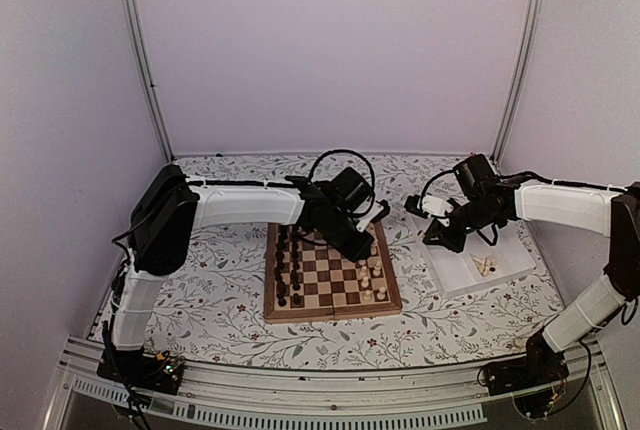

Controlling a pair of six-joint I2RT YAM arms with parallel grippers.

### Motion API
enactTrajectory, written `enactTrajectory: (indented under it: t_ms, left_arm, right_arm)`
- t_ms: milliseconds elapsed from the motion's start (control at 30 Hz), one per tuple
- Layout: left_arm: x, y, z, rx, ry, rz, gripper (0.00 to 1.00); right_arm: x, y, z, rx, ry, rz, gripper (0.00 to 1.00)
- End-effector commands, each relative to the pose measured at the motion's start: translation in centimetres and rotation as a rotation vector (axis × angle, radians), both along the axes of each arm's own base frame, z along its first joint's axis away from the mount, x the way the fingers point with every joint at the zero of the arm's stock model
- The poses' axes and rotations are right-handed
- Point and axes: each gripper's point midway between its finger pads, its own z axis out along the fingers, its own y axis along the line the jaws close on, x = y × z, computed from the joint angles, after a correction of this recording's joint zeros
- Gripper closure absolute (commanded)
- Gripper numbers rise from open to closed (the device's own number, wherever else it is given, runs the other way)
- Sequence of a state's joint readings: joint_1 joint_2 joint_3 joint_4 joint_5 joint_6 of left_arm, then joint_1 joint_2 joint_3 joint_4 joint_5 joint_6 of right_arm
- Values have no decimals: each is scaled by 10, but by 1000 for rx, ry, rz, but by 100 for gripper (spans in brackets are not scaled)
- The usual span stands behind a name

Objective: Set up the chess pieces on the board
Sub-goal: Place the chess piece on the chessboard.

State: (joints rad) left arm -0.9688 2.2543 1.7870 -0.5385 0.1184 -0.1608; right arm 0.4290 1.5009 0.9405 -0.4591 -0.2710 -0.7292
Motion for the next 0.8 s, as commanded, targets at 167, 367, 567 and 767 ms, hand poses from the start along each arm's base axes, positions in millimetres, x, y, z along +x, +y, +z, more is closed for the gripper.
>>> enactTrajectory:
  t_ms: [167,367,567,767]
  left_arm:
    - [-2,-3,19,11,-46,-2,73]
    - [10,17,69,0,-160,58,68]
    - [0,14,129,-224,-212,65,64]
    - [-35,-9,195,-665,-134,-48,61]
  right_arm:
    - [2,3,10,37,-18,-4,96]
    - [-8,19,34,114,7,68,96]
    - [-24,44,58,110,-8,165,95]
    - [-36,66,89,154,22,238,95]
